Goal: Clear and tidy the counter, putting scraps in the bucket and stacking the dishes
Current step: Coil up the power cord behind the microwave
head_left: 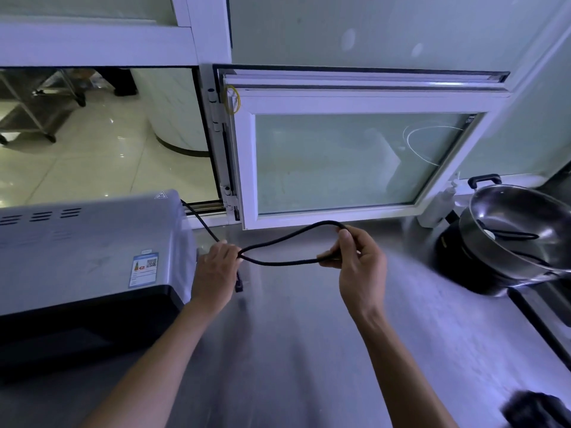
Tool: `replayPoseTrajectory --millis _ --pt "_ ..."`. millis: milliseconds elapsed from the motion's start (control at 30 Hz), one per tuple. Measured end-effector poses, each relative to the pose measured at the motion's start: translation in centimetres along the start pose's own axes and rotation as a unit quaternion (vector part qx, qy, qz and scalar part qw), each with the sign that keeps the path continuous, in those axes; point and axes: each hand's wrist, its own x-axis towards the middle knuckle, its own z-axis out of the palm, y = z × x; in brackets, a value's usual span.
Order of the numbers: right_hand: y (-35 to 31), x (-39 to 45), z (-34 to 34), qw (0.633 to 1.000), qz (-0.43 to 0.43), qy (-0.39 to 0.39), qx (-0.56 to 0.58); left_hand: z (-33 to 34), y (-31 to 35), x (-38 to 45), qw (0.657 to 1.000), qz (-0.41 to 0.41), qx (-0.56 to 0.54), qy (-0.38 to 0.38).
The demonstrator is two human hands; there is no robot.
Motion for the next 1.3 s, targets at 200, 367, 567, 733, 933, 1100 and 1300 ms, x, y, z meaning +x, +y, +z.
replayPoseTrajectory --millis 200,367,567,733,933,1100,1300 --pt "1.0 0.2 -0.2 1.0 0.012 0.01 -0.002 -1.3 -0.7 0.6 1.0 -0.022 0.004 -0.016" --pt "3.0 0.7 -0.7 0.998 0.03 0.037 -0.029 -3.7 -1.1 1.3 0.998 -0.03 -0.054 0.009" --pt "6.7 1.3 0.3 0.992 0.118 0.04 -0.008 -5.1 -1.2 2.0 0.996 -0.041 -0.084 0.011" --pt "9.3 1.7 2.8 0.967 0.177 -0.045 -0.179 -6.1 -1.4 2.2 0.997 -0.014 -0.069 -0.009" --pt "7.1 0.6 7.1 0.926 -0.174 -0.13 -0.308 -6.4 -2.3 2.1 0.998 0.037 -0.008 -0.057" --pt "5.6 1.0 10.0 0.842 -0.227 -0.25 -0.42 -6.6 -2.8 2.3 0.997 0.061 0.004 -0.05" --pt "5.4 0.6 10.1 0.806 -0.233 -0.264 -0.476 -6.0 -3.6 2.1 0.996 0.066 -0.003 -0.059"
